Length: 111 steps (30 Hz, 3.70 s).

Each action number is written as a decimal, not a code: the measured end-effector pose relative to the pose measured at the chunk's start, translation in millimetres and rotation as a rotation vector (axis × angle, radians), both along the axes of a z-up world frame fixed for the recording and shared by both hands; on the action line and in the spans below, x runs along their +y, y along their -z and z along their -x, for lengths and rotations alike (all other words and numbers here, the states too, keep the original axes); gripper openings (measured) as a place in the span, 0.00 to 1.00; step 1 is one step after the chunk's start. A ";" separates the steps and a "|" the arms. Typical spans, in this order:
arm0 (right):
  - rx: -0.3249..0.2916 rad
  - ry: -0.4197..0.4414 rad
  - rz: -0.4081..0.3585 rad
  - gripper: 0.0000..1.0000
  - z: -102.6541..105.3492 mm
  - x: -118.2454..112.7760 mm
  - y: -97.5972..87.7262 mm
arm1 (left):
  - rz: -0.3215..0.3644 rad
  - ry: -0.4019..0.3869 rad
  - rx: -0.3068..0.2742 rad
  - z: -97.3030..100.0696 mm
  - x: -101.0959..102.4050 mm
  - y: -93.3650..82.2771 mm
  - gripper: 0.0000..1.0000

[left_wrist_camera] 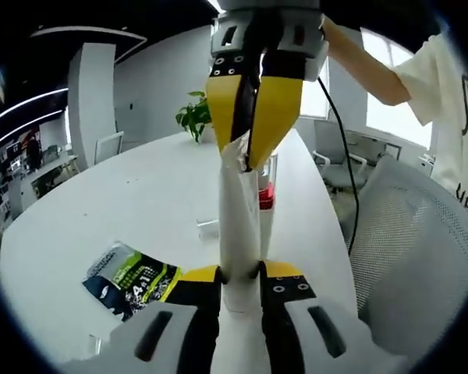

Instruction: Arrange the skincare products in the storage area until every visible bottle or jar stands upright without overlapping.

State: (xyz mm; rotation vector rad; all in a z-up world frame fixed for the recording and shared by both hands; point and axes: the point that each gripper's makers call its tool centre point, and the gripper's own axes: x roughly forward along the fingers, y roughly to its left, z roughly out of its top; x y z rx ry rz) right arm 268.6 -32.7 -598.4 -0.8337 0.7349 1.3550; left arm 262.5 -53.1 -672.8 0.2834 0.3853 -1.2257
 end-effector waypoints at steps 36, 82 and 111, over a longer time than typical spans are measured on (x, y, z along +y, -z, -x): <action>0.049 0.028 0.014 0.04 5.0 -9.3 3.0 | 0.055 0.014 0.098 -0.8 -6.7 1.8 0.15; -0.037 0.129 -0.089 0.79 4.8 -32.4 18.9 | -0.022 -0.105 -0.004 0.3 21.8 -14.6 0.63; -0.077 0.337 -0.280 0.99 18.0 -57.6 23.5 | -0.068 -0.259 -0.040 9.6 83.4 -33.3 0.95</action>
